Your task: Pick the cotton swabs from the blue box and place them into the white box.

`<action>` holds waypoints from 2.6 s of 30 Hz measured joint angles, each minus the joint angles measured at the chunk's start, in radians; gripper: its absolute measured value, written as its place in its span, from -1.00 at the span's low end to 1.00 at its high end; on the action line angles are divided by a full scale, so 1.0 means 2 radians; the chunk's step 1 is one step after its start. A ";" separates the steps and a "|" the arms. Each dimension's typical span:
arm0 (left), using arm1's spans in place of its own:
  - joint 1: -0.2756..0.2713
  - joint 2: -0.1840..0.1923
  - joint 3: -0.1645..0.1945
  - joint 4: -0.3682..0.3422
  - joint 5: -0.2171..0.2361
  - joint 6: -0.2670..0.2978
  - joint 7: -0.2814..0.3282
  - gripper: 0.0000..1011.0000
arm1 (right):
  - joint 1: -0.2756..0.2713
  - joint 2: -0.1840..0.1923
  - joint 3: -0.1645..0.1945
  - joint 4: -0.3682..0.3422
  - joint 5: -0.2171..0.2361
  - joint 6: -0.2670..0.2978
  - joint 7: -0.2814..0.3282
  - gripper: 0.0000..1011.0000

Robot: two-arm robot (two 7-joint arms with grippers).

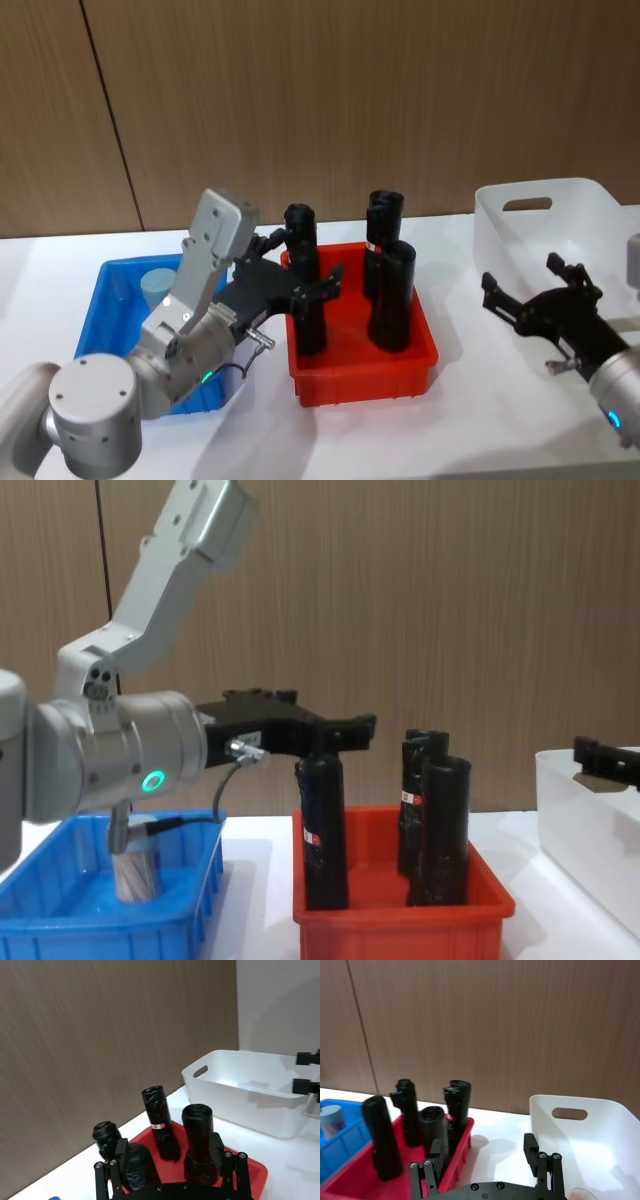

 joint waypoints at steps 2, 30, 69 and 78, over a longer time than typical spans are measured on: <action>0.010 0.004 0.001 -0.009 0.003 -0.005 0.015 0.99 | -0.011 0.001 -0.004 -0.015 -0.002 0.001 -0.003 0.98; 0.087 0.035 0.012 -0.085 0.032 -0.054 0.141 0.99 | -0.049 0.005 -0.017 -0.069 -0.006 0.003 -0.014 0.98; 0.087 0.035 0.012 -0.084 0.032 -0.053 0.141 0.99 | 0.063 -0.023 -0.014 0.067 -0.030 -0.002 0.101 0.98; 0.087 0.035 0.012 -0.084 0.032 -0.053 0.141 0.99 | 0.110 -0.037 -0.015 0.138 -0.029 -0.021 0.152 0.98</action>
